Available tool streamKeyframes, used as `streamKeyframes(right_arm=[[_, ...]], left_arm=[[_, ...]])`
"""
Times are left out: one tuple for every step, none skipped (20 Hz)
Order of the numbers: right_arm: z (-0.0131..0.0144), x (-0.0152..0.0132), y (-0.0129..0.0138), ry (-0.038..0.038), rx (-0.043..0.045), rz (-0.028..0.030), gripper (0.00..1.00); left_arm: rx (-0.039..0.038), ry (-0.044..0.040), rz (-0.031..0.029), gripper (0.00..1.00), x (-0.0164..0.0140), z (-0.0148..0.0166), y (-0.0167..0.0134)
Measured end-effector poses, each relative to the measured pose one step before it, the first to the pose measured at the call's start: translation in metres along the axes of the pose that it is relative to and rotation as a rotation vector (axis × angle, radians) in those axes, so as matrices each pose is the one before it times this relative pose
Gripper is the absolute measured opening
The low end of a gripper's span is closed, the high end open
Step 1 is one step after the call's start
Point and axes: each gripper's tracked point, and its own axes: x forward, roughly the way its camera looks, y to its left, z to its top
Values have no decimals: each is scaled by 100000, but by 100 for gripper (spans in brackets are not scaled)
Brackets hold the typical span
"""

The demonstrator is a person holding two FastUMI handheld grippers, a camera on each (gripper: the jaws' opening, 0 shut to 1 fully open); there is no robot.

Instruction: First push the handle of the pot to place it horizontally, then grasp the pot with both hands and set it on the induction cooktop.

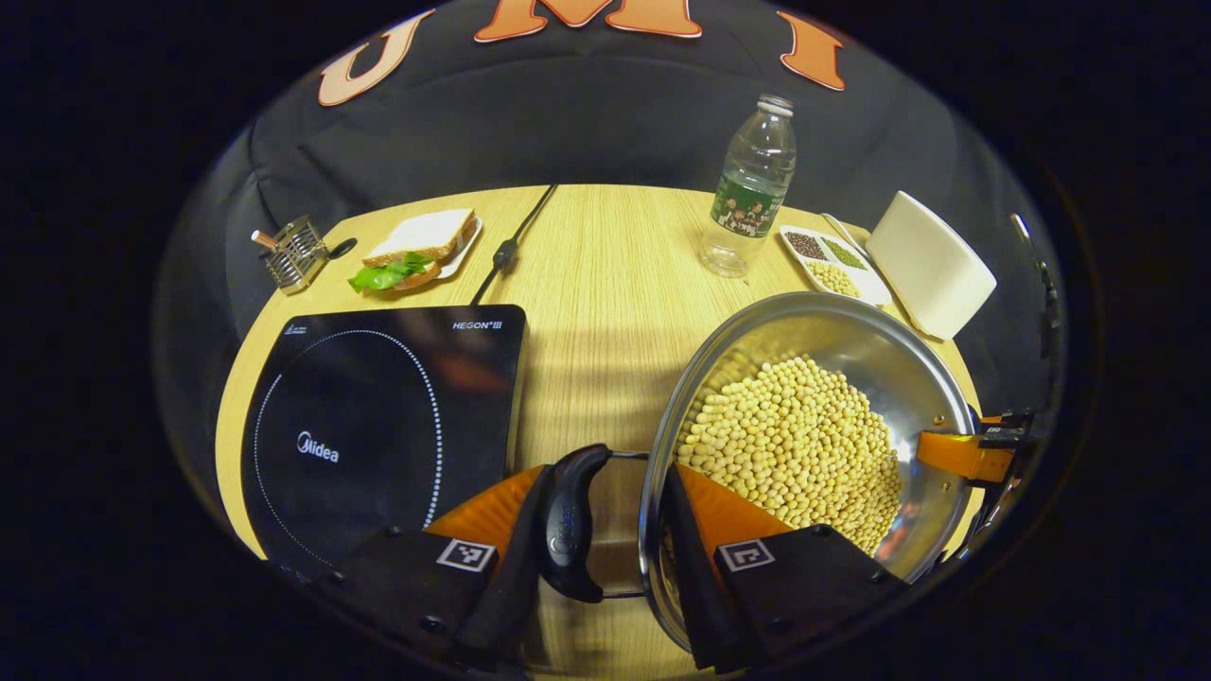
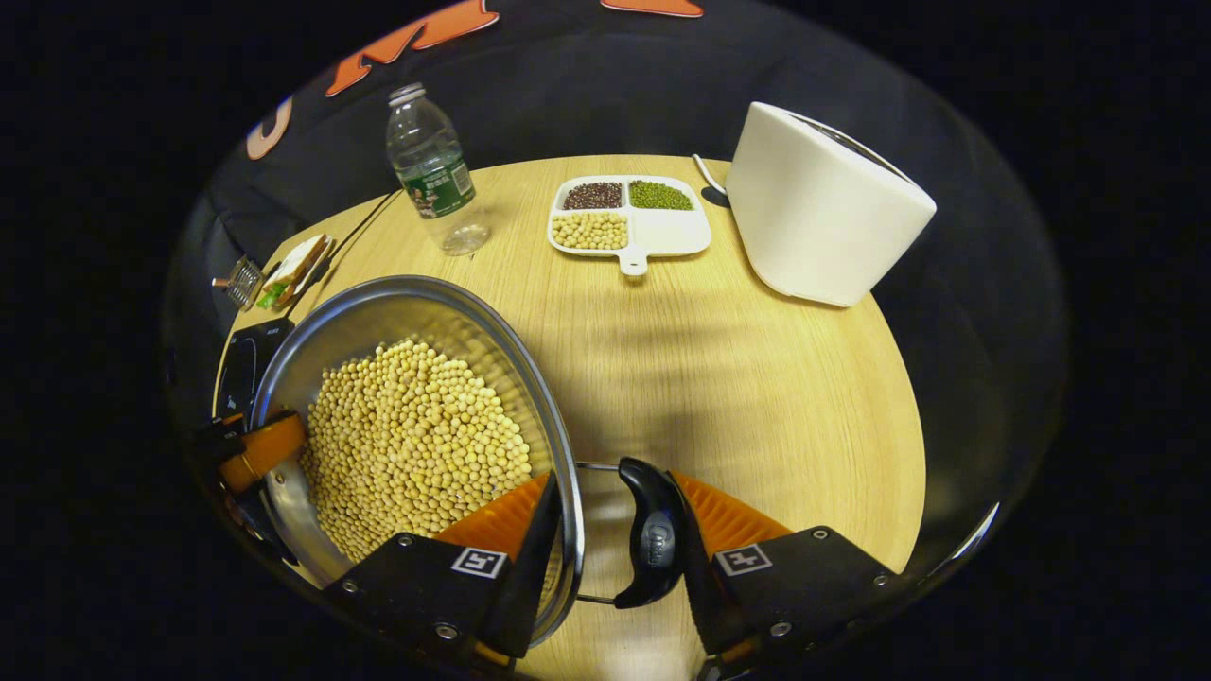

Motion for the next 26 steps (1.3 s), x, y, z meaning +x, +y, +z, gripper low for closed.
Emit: streamKeyframes(right_arm=[[104, -28, 120, -1081, -23, 427, 65], [-15, -288, -398, -1666, 116, 815, 65], [-203, 119, -137, -2074, -259, 591, 64], [-95, -25, 46, -1556, -1066, 395, 63], [-69, 397, 116, -2081, -783, 381, 63], [33, 37, 54, -1259, -1051, 313, 63], [32, 31, -82, -1197, -907, 326, 63], [57, 133, 28, -982, -1334, 438, 63], [130, -7, -93, -692, -1982, 367, 63], [222, 119, 162, -1640, -1939, 1575, 63], [178, -31, 123, -769, 517, 1892, 58], [-201, 143, 69, 528, 364, 1360, 59], [272, -274, -184, -345, -465, 1142, 58], [289, -24, -175, -1033, -890, 1049, 58], [21, -15, -250, -603, -530, 1069, 57], [255, 67, -20, -1012, -52, 1313, 58], [102, 125, 79, -738, -305, 1286, 57], [192, 70, -37, -930, -1061, 1284, 58], [-39, 146, -120, -1065, -1114, 1142, 57], [-14, 300, -6, -531, -1066, 995, 57], [117, 88, -102, -664, -1095, 1180, 57], [80, 240, -103, -110, -1022, 1081, 57], [109, 109, -41, -213, -966, 1031, 57], [75, 281, -77, 113, -967, 773, 57], [75, 85, -43, 302, -859, 647, 57], [-1, -12, 59, 334, -501, 562, 57]], left_arm=[[5, -1831, 392, 72, -423, 447, 377], [664, -2467, 969, 72, -474, 823, 485], [635, -3417, 600, 71, -331, 841, 545], [71, -1971, 437, 71, -540, 947, 554], [265, -1825, 528, 70, -551, 598, 563], [407, -1807, 605, 70, -516, 723, 724], [1487, -1782, 475, 70, -398, 521, 886], [650, -1161, 265, 71, -386, 502, 858], [-306, -663, -902, 71, -135, 203, 767], [-2314, 982, -682, 70, -139, -6, 894], [-3111, 1332, 386, 68, -166, -284, 1261], [-2648, 511, -7, 69, -224, 165, 1096], [-756, -288, 891, 71, -294, 204, 1122], [269, -1471, 1171, 70, -359, 609, 1109], [802, -1854, 1607, 71, -299, 560, 1296], [64, -991, 1386, 71, -462, 591, 1226], [-1138, -555, 1423, 71, -812, 603, 1196], [-1156, -705, 1092, 71, -573, 545, 1241], [-1182, -1053, 1314, 69, -397, 499, 1290], [-848, -809, 1137, 71, -247, 686, 1381], [-965, -538, 1331, 69, -165, 77, 1119], [-901, -781, 1314, 71, -99, 516, 1168], [-463, -912, 1410, 71, 44, 233, 1148], [-227, -344, 1285, 71, 80, 170, 1072], [-279, -111, 1104, 69, -262, -147, -615], [-1104, 581, 900, 68, -40, -249, -650]])
